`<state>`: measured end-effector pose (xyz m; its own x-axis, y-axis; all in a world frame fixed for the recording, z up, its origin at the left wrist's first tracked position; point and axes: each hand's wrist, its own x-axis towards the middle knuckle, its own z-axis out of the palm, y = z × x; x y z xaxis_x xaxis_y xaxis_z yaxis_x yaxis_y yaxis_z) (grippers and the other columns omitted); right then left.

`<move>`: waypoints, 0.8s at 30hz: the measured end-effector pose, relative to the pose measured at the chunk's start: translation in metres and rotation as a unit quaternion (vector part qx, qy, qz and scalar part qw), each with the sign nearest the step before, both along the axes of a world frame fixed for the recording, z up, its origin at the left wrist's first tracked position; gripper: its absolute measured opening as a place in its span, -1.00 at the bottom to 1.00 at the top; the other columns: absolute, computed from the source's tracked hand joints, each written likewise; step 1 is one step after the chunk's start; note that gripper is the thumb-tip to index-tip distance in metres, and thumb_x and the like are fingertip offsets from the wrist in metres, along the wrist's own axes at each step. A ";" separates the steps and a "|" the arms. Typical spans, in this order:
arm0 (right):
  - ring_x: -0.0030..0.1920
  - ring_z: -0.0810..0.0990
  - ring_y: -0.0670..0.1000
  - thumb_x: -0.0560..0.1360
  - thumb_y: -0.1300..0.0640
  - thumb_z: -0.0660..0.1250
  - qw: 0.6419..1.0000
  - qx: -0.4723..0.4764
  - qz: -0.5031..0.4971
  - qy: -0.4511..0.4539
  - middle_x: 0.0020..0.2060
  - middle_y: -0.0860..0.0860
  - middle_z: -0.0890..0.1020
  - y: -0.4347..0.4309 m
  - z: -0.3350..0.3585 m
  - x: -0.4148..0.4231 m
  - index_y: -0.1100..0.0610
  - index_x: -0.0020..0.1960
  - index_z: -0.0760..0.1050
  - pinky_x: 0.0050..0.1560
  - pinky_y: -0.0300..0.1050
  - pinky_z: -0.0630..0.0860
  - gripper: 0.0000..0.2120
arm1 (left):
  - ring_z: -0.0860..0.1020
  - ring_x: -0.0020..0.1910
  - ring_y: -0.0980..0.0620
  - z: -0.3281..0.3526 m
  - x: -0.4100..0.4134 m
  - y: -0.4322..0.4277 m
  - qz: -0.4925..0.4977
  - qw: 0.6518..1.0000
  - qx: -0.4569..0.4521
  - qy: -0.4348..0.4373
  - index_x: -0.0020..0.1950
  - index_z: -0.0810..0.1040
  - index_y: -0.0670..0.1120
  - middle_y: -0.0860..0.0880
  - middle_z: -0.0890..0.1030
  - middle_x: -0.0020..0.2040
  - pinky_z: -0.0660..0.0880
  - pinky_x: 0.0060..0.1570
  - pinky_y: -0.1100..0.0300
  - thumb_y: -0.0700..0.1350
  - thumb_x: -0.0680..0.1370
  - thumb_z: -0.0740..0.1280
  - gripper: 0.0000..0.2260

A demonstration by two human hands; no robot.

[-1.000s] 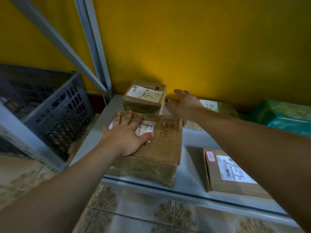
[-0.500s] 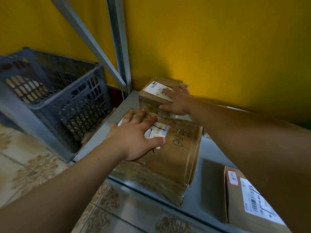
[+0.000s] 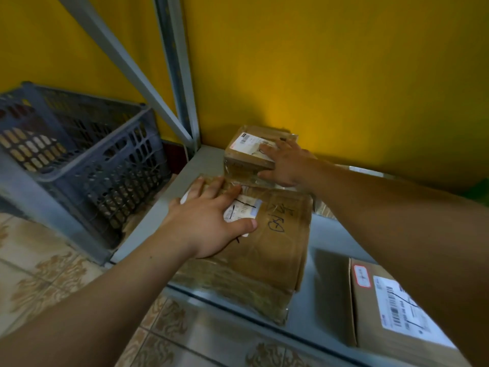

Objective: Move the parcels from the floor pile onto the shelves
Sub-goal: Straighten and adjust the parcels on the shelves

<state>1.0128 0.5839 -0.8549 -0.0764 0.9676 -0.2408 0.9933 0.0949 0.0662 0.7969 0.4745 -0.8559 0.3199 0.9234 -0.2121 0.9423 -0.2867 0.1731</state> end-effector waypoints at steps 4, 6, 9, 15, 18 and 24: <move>0.58 -0.05 0.21 0.51 -0.44 0.09 0.998 0.018 -0.028 0.046 0.61 0.07 -0.02 -0.007 0.009 -0.005 -0.10 0.61 -0.11 0.51 0.22 0.08 -0.18 | -0.22 0.56 -0.01 0.003 0.000 0.002 -0.001 1.000 -0.022 -0.017 0.53 -0.12 0.32 0.15 -0.16 0.59 -0.01 0.41 -0.28 0.53 0.39 0.01 -0.23; 0.57 0.01 0.20 0.52 -0.41 0.10 0.996 0.029 -0.044 0.065 0.60 0.08 0.03 -0.017 0.020 -0.006 -0.08 0.62 -0.09 0.50 0.19 0.15 -0.18 | -0.21 0.56 -0.03 0.008 -0.001 0.005 -0.001 0.998 -0.050 -0.044 0.53 -0.06 0.32 0.14 -0.14 0.59 -0.04 0.41 -0.29 0.49 0.43 0.08 -0.26; 0.54 0.13 0.18 0.57 -0.34 0.12 0.994 0.037 -0.054 0.086 0.58 0.08 0.11 -0.043 0.038 -0.009 -0.05 0.61 -0.04 0.46 0.11 0.23 -0.25 | -0.11 0.56 -0.04 0.018 -0.006 0.010 -0.014 0.994 -0.086 -0.073 0.52 0.09 0.27 0.10 -0.03 0.59 0.01 0.42 -0.31 0.43 0.45 0.17 -0.31; 0.47 0.30 0.22 0.55 -0.33 0.17 0.987 0.014 -0.114 0.110 0.56 0.09 0.18 -0.094 0.072 -0.022 -0.07 0.59 0.06 0.31 0.08 0.43 -0.29 | 0.21 0.49 -0.10 0.066 -0.024 -0.010 0.003 0.993 -0.094 -0.065 0.53 0.21 0.12 -0.04 0.21 0.54 0.24 0.41 -0.08 0.33 0.48 0.27 -0.33; 0.46 0.32 0.19 0.54 -0.35 0.15 0.986 0.007 -0.121 0.118 0.54 0.07 0.24 -0.119 0.099 -0.035 -0.08 0.57 0.09 0.31 0.08 0.40 -0.30 | 0.21 0.49 -0.09 0.097 -0.043 -0.029 0.005 0.992 -0.105 -0.066 0.54 0.19 0.11 -0.02 0.19 0.56 0.25 0.41 -0.09 0.31 0.49 0.28 -0.32; 0.31 0.45 0.22 0.47 -0.44 0.02 0.989 -0.037 -0.109 0.098 0.40 0.13 0.43 -0.176 0.178 -0.077 -0.08 0.50 0.19 0.23 0.16 0.48 -0.28 | 0.19 0.51 -0.07 0.174 -0.088 -0.084 -0.026 0.987 -0.140 -0.078 0.55 0.17 0.07 -0.01 0.19 0.56 0.21 0.44 -0.09 0.27 0.52 0.28 -0.33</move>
